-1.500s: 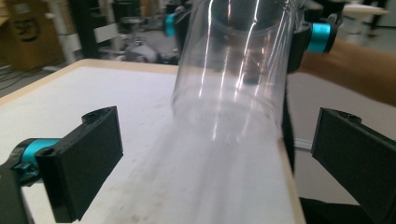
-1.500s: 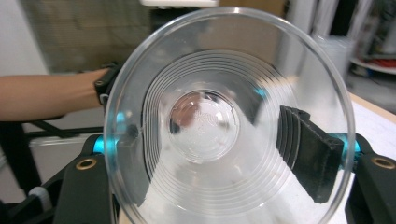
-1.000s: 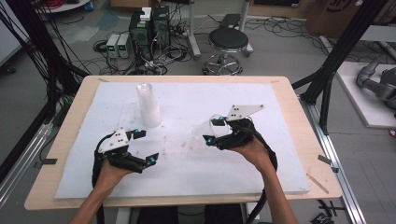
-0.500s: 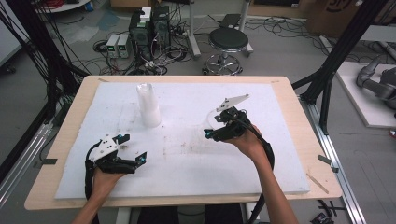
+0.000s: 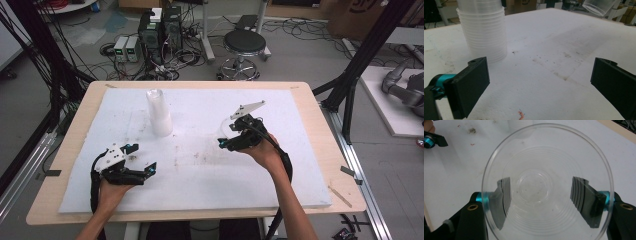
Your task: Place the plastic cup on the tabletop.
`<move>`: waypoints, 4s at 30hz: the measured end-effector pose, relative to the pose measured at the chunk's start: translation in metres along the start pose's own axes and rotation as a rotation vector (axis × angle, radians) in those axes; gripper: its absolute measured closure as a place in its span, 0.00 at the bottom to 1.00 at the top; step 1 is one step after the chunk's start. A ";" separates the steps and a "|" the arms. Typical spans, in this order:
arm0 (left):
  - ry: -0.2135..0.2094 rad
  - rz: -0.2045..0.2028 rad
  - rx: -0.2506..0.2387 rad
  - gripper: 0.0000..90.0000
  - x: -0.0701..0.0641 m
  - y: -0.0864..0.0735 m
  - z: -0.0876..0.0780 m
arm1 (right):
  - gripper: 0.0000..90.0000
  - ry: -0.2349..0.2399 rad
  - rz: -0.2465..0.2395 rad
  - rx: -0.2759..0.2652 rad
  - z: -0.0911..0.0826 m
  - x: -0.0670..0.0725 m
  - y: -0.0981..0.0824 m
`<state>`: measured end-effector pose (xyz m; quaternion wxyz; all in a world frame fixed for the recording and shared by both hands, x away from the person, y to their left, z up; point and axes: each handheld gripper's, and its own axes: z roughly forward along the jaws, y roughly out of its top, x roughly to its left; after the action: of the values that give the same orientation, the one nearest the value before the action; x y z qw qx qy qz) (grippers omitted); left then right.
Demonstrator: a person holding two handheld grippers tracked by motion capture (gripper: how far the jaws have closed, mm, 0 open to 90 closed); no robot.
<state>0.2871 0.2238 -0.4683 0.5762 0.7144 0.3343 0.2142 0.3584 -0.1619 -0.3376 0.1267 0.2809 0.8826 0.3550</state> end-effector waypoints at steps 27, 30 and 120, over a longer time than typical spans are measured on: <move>-0.028 -0.013 0.018 0.02 0.002 0.001 0.002 | 0.37 -0.046 -0.032 0.172 0.069 0.011 0.003; -0.031 -0.016 0.016 0.02 0.003 0.000 0.002 | 0.37 -0.052 -0.043 0.182 0.075 0.012 0.003; -0.001 -0.014 -0.034 0.02 0.001 -0.002 -0.003 | 0.15 -0.233 0.179 -0.354 0.010 -0.012 -0.155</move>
<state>0.2851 0.2268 -0.4695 0.5899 0.7022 0.3354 0.2157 0.3093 -0.2553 -0.4529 0.2431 0.3707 0.7575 0.4792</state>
